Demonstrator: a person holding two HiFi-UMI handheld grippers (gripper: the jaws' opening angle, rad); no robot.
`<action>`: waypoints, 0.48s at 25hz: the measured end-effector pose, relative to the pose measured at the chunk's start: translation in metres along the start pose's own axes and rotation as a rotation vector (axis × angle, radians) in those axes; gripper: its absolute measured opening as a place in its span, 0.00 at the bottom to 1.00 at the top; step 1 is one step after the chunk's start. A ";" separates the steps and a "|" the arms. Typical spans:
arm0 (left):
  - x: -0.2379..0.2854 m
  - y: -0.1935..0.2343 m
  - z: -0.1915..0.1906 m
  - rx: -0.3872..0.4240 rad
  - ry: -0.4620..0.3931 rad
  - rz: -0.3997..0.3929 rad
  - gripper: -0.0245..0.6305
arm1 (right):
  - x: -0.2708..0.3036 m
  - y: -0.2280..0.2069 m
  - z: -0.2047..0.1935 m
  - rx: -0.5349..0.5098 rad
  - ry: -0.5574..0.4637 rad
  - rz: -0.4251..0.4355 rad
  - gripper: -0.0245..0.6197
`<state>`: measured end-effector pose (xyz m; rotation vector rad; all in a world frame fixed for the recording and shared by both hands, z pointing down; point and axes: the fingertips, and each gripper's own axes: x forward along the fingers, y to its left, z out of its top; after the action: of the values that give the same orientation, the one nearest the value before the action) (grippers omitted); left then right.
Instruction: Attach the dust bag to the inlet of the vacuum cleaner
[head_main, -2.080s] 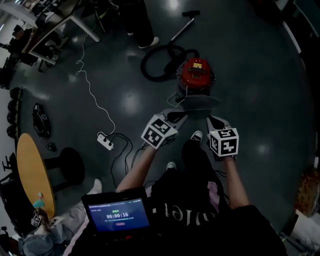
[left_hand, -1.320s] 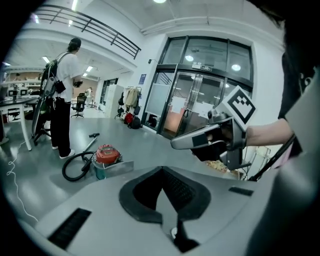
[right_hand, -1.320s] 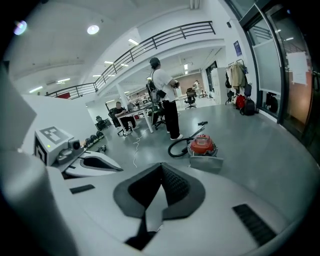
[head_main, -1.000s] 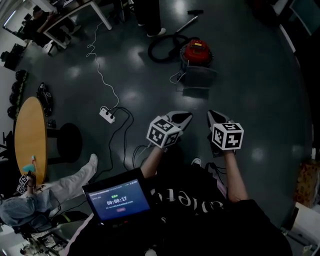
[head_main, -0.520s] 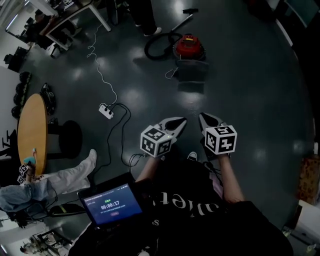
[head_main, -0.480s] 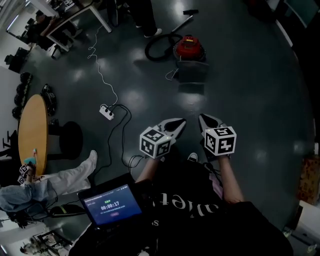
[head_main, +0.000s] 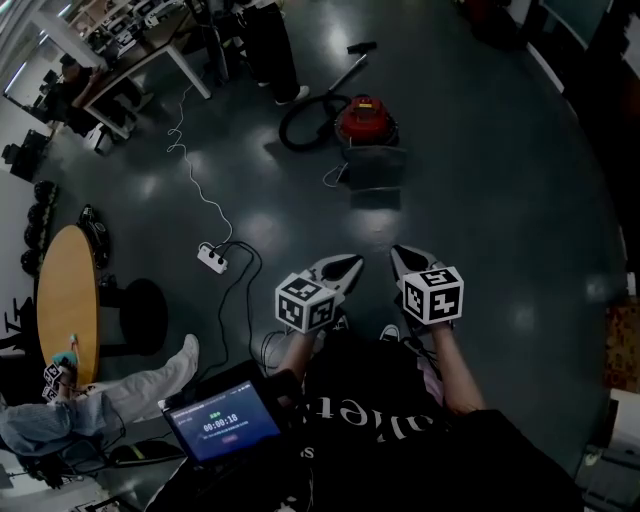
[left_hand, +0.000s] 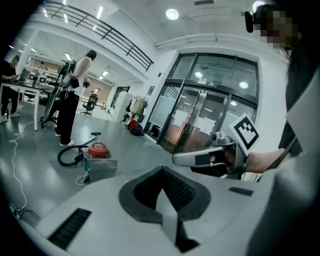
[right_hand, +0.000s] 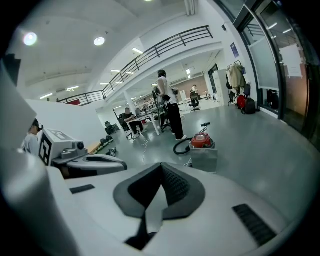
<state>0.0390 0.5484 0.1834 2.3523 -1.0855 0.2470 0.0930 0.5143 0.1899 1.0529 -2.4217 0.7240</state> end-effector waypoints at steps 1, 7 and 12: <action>-0.001 0.001 0.000 0.007 0.005 -0.007 0.04 | 0.002 0.002 0.000 0.001 -0.002 -0.003 0.06; -0.009 0.019 -0.001 0.016 0.028 -0.017 0.04 | 0.016 0.013 0.007 0.003 -0.004 -0.011 0.07; -0.015 0.032 0.003 0.032 0.041 -0.015 0.04 | 0.025 0.018 0.020 0.011 -0.018 -0.021 0.06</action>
<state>0.0052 0.5394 0.1875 2.3721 -1.0523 0.3075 0.0604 0.4988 0.1821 1.0927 -2.4210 0.7251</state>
